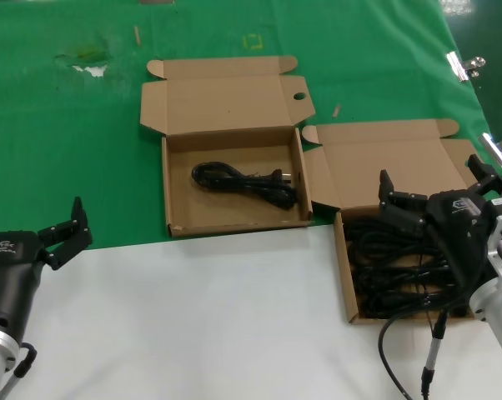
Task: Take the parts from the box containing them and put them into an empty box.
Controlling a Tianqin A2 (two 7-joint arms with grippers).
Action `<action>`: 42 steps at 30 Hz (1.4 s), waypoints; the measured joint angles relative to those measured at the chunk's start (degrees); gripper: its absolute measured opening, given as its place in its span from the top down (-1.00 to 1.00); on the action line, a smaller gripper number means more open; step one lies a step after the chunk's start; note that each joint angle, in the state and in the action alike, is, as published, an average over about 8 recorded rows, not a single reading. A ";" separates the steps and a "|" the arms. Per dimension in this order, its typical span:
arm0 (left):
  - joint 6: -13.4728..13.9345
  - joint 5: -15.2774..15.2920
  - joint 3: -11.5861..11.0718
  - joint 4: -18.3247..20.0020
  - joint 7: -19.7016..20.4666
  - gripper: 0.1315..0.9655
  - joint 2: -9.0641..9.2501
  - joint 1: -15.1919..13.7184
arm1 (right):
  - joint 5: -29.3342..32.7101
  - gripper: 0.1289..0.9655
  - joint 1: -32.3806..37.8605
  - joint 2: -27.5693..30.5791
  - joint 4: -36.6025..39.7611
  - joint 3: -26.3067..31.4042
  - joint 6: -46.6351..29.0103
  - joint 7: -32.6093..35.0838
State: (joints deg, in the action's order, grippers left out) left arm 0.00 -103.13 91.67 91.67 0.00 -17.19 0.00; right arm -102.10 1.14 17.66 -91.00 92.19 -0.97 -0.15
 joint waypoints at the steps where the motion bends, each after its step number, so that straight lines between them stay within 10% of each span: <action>1: 0.00 0.00 0.00 0.00 0.00 -1.00 0.00 0.00 | 0.00 -1.00 0.00 0.00 0.00 0.00 0.00 0.00; 42: 0.00 0.00 0.00 0.00 0.00 -1.00 0.00 0.00 | 0.00 -1.00 0.00 0.00 0.00 0.00 0.00 0.00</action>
State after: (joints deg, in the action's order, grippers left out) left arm 0.00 -103.13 91.67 91.67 0.00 -17.19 0.00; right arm -102.10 1.14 17.66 -91.00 92.19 -0.97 -0.15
